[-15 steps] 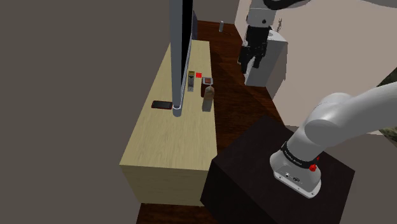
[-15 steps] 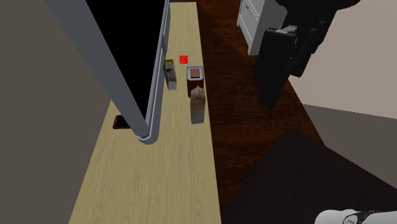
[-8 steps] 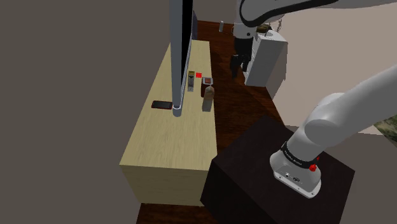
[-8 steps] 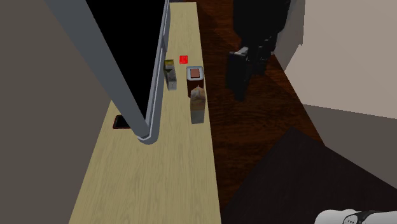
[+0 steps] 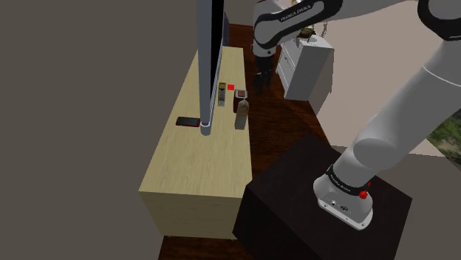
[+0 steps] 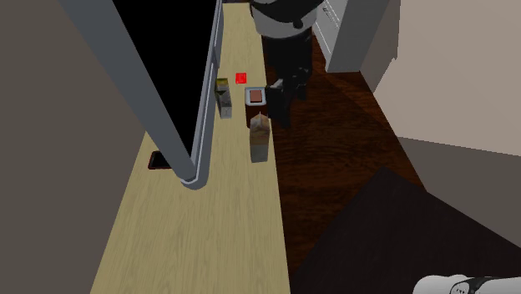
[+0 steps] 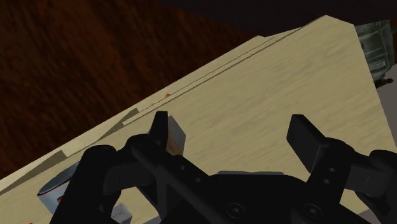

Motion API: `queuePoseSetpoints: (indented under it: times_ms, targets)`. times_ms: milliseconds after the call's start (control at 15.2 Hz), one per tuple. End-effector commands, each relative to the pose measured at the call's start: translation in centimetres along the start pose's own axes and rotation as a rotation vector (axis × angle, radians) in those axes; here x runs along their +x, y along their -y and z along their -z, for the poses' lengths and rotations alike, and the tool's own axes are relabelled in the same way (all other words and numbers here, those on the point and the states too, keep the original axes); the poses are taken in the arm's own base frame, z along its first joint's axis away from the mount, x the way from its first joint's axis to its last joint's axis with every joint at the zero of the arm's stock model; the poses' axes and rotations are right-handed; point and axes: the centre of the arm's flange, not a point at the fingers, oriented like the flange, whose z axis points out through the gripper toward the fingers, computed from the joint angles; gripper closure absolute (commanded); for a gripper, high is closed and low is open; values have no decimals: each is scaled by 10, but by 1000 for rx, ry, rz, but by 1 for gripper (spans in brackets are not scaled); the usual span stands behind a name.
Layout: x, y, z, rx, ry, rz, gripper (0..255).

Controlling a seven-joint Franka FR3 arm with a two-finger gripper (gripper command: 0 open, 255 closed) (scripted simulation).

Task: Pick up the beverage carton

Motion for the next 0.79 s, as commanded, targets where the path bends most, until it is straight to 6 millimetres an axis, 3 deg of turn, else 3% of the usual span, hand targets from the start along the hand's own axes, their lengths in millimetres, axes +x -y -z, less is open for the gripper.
queuePoseSetpoints:
  times_ms: [0,726]
  targets:
    - [20,-9,-13,-12,10,39,0]
    - [140,-46,-91,-74,62,240,0]
